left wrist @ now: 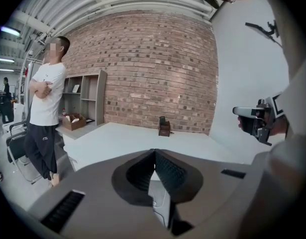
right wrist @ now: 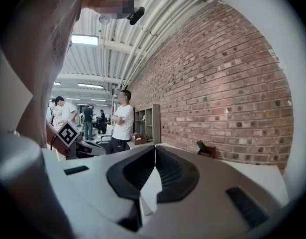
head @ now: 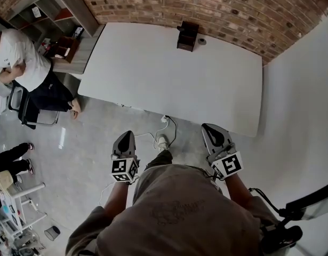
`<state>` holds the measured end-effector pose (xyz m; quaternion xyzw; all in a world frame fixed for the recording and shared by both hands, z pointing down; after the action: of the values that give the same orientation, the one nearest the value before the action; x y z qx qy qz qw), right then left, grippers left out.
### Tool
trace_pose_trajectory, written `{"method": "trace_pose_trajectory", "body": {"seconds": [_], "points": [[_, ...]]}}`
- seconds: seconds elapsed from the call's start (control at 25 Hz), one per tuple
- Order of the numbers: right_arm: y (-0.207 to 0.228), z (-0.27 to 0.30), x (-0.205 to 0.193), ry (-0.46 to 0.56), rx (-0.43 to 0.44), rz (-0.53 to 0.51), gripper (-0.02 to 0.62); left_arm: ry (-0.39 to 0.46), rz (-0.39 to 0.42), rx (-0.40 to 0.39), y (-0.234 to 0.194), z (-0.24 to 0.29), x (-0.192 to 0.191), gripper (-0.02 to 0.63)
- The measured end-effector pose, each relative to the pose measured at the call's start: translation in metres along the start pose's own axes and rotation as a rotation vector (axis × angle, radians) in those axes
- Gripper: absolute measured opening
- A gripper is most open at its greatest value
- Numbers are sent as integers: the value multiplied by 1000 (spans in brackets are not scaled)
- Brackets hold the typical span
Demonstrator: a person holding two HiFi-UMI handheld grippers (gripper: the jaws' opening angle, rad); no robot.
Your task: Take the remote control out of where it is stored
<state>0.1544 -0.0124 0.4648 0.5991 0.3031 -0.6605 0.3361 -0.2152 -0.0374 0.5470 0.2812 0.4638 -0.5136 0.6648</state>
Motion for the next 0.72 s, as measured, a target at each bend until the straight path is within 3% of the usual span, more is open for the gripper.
{"method": "trace_pose_trajectory", "body": {"seconds": [0.2, 0.32, 0.72], "points": [[-3, 29, 1, -26, -15, 61, 12, 42, 104, -80, -14, 36, 31, 11], [-5, 42, -2, -54, -32, 60, 12, 108, 171, -143, -18, 58, 57, 11], [-6, 57, -4, -114, -108, 67, 12, 169, 163, -288, -18, 110, 99, 11]]}}
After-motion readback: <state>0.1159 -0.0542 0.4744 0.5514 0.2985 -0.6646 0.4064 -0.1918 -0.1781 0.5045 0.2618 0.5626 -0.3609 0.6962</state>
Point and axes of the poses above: the fingertips, and each gripper's own axes: z forward along the fingers, y to its right, x out of its top, the point moved 10 cm from there along -z, backward along the fingers, and after that the axes turned 5 degrees about x, right-handed, at the moved point
